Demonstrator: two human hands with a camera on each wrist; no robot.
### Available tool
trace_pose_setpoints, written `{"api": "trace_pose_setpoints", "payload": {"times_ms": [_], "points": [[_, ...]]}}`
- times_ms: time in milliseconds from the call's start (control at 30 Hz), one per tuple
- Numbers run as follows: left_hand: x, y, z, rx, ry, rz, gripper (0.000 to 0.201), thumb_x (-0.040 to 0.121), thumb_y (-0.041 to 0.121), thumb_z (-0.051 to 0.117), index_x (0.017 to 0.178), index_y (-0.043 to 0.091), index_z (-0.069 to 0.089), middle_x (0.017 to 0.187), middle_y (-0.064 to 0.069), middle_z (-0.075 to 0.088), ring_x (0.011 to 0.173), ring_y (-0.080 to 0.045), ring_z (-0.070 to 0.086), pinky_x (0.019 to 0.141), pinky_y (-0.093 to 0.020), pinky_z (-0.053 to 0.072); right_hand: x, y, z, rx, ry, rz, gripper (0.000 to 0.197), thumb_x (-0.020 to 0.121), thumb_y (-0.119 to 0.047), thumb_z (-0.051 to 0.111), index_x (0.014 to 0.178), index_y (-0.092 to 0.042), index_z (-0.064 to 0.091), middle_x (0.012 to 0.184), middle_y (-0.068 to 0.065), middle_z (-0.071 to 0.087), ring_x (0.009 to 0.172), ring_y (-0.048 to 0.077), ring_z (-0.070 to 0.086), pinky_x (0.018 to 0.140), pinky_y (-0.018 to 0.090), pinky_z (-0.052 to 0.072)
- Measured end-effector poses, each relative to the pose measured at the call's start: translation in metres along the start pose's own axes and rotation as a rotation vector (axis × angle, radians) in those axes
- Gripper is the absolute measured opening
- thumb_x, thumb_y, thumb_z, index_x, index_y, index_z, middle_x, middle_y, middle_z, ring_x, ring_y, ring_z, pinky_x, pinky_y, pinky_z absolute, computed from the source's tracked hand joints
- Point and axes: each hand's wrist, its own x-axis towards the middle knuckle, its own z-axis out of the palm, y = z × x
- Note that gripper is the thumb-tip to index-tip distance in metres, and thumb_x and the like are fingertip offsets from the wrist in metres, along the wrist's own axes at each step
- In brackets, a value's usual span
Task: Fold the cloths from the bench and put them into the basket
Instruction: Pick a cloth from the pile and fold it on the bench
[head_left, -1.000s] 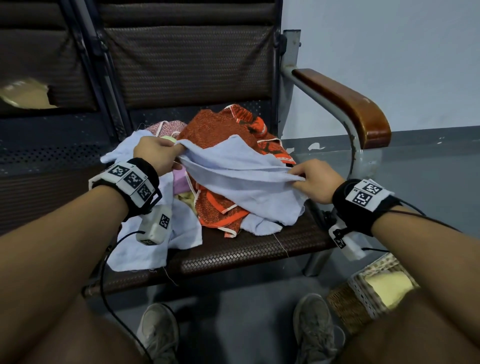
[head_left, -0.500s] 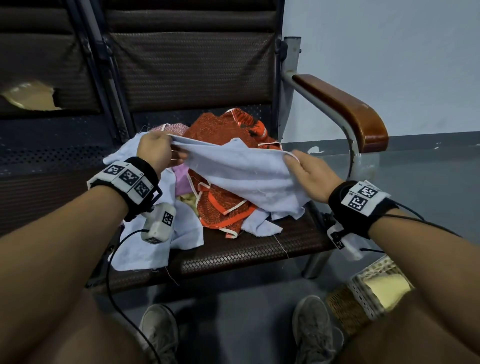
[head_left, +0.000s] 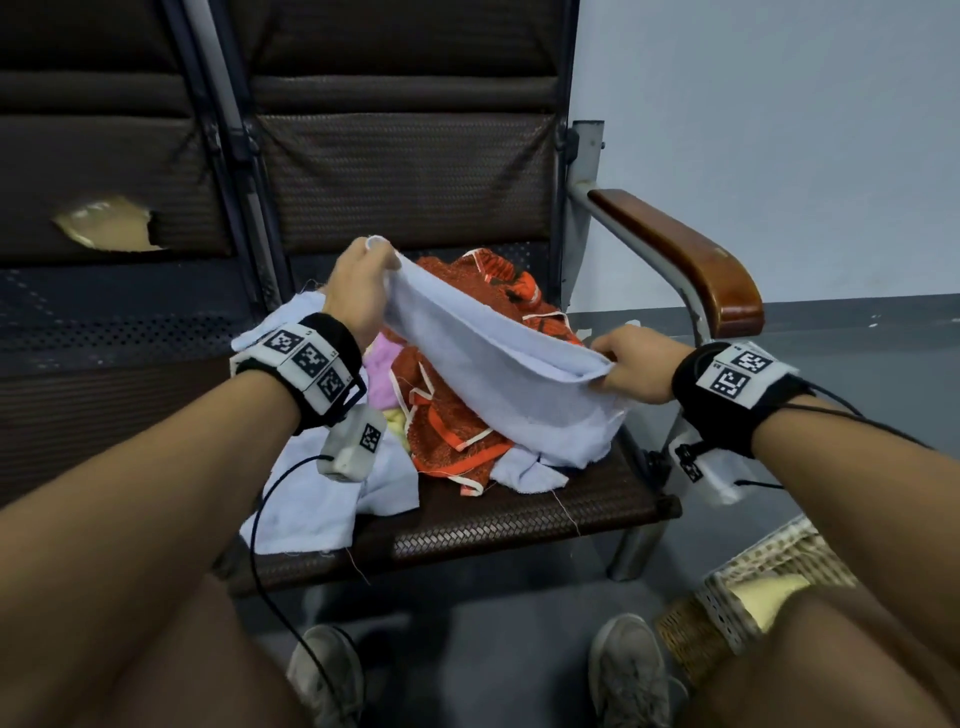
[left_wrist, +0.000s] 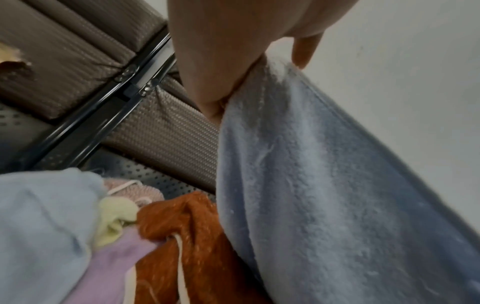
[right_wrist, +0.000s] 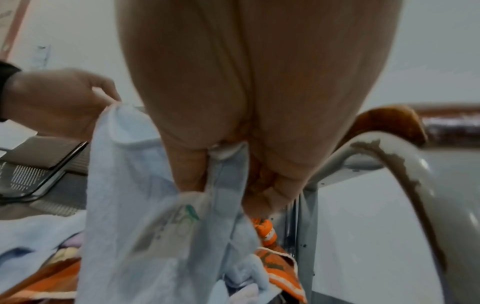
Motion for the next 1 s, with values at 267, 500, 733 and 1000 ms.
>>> {"api": "trace_pose_setpoints", "payload": {"times_ms": [267,500,733,1000], "points": [[0.02,0.06,-0.019,0.237,-0.082,0.121,0.041,0.073,0.017,0.064,0.112,0.008,0.055,0.11,-0.011,0.068,0.102,-0.025,0.067,0.091,-0.046,0.055,-0.006,-0.009,-0.082,0.21,0.333,0.11,0.03,0.082,0.003,0.046,0.075,-0.018,0.066,0.077,0.002,0.062,0.081,0.028,0.058,0.063,0.029,0.042],[0.035,0.107,-0.036,0.121,0.002,0.247,0.023,0.079,0.022,0.08,0.085,0.002,0.07,0.08,-0.001,0.07,0.074,-0.011,0.062,0.065,-0.028,0.051,-0.018,-0.022,-0.152,0.472,0.542,0.074,0.045,0.087,-0.047,0.058,0.059,-0.017,0.041,0.058,0.003,0.038,0.054,0.019,0.034,0.052,0.031,0.025],[0.046,0.121,-0.03,-0.033,0.16,0.037,0.041,0.084,0.046,0.069,0.066,0.012,0.055,0.068,-0.007,0.045,0.062,-0.017,0.043,0.056,-0.029,0.036,-0.02,-0.034,-0.168,1.043,0.316,0.268,0.028,0.085,-0.037,0.073,0.092,-0.011,0.072,0.077,0.006,0.077,0.059,0.021,0.073,0.047,0.029,0.055],[0.011,0.14,0.025,-0.156,0.098,-0.103,0.037,0.089,0.04,0.064,0.073,0.008,0.074,0.072,-0.002,0.073,0.067,-0.019,0.07,0.064,-0.035,0.058,0.001,-0.073,-0.151,1.298,0.159,0.294,0.022,0.1,-0.022,0.046,0.109,-0.008,0.06,0.088,0.013,0.071,0.071,0.027,0.066,0.072,0.036,0.056]]}}
